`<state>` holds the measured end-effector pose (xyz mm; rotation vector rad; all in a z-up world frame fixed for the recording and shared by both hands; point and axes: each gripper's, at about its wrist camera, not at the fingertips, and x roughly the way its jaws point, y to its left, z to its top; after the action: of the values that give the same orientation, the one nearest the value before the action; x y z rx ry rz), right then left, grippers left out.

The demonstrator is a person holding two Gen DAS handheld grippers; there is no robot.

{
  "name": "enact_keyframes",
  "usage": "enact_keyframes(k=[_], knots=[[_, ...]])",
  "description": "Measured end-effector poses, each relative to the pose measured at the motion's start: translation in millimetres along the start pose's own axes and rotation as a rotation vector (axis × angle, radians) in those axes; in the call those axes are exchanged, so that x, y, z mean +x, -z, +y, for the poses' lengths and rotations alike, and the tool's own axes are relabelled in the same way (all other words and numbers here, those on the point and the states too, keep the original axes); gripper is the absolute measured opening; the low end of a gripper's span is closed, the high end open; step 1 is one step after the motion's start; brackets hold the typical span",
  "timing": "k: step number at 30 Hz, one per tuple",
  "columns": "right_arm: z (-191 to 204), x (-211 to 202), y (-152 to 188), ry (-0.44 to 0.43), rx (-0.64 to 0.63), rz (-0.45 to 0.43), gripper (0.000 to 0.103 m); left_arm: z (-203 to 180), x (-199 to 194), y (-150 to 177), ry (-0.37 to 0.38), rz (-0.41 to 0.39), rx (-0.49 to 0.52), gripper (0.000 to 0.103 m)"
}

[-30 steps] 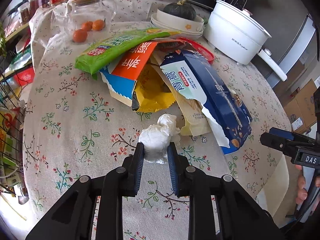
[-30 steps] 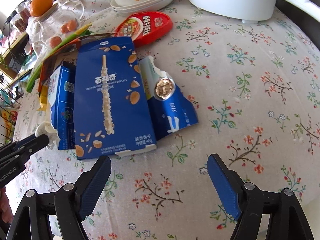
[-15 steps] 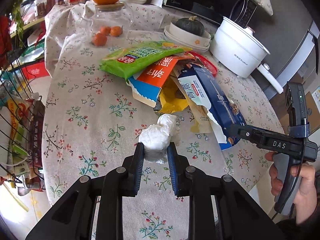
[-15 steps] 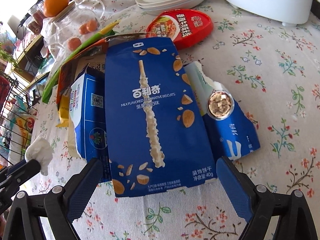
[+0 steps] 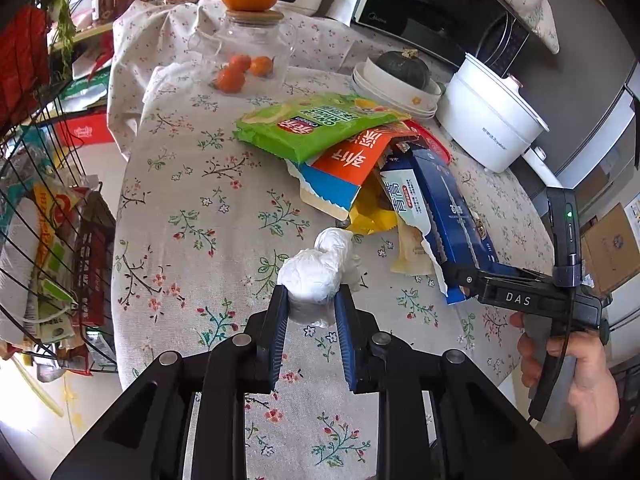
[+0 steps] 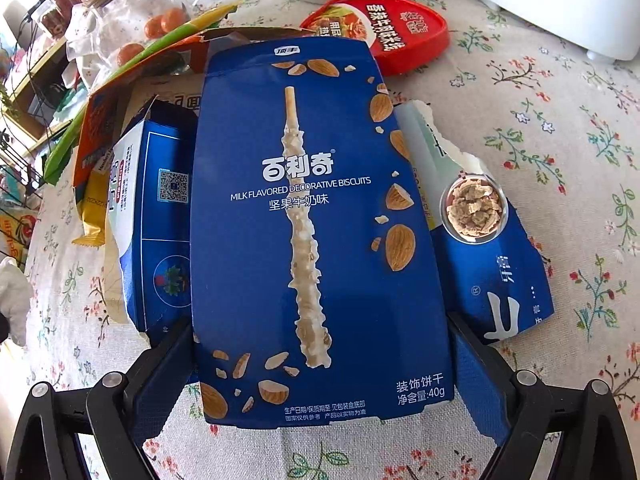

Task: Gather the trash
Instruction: 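Lift the tissue ball with the left tool while the right tool carries the biscuit box toward the bin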

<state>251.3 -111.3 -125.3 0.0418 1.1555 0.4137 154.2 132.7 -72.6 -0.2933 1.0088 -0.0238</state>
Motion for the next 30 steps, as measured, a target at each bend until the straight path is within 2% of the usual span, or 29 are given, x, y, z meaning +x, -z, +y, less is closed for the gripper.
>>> enact_keyframes(k=[8, 15, 30], knots=[[-5, -8, 2, 0.035, 0.052, -0.001, 0.094, 2, -11, 3, 0.009, -0.019, -0.002, 0.025], [-3, -35, 6, 0.049, 0.037, -0.051, 0.094, 7, -21, 8, 0.012, -0.026, -0.003, 0.025], [0, -84, 28, 0.051, 0.043, -0.08, 0.094, 3, -50, 24, 0.023, -0.054, 0.014, 0.025]])
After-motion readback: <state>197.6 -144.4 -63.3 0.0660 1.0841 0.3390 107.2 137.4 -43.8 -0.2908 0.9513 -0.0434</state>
